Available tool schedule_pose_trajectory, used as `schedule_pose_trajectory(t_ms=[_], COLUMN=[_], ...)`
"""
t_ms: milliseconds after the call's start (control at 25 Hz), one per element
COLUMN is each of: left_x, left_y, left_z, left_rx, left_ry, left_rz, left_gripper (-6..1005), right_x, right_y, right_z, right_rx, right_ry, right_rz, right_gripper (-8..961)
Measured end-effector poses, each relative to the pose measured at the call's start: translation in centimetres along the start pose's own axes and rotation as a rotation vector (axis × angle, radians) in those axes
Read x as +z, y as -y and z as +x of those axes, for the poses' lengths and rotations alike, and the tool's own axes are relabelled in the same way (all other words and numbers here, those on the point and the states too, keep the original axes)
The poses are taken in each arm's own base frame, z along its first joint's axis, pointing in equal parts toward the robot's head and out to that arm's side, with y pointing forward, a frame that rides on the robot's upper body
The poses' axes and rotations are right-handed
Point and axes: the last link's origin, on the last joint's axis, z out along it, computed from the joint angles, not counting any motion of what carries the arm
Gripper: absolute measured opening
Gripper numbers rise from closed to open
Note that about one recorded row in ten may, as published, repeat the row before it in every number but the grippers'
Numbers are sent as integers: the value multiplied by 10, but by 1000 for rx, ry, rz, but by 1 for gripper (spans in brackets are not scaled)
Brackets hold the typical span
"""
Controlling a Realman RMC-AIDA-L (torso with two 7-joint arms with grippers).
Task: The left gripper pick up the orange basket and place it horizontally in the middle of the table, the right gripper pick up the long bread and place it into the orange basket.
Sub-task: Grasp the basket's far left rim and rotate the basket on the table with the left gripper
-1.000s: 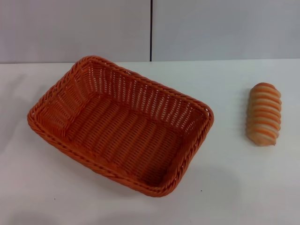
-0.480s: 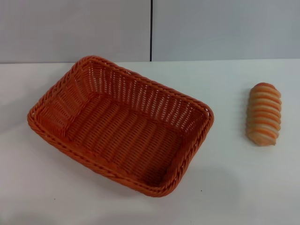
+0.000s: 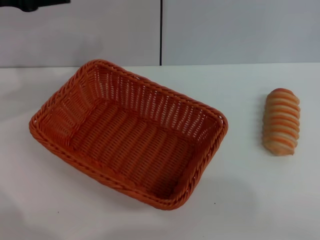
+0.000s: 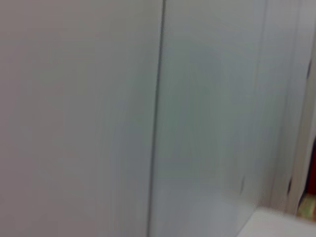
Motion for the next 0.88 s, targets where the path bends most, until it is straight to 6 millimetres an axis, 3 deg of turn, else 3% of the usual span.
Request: schedule_pose_trajectory(t_ms=[80,160,240,480,880], left_x=[0,17,19,44,59], left_y=[0,10,11,19,25], left_z=[0,1,0,-14,-33], left_rx=[0,18,18,28,-11], left_ry=[0,147,169,364,481], left_rz=[0,49,54,144,206], left_gripper=[771,770,770,770,769], right_x=[-1,-2,-4,-6,-5], right_y=[1,1,2,4,4], right_z=[2,3,4,9,13], right_rx=[6,9,13,17,24], right_ry=[-8,-13,-20,-46,-66], right_rz=[8,12,21,35,47], right_gripper=[492,492,492,492,491])
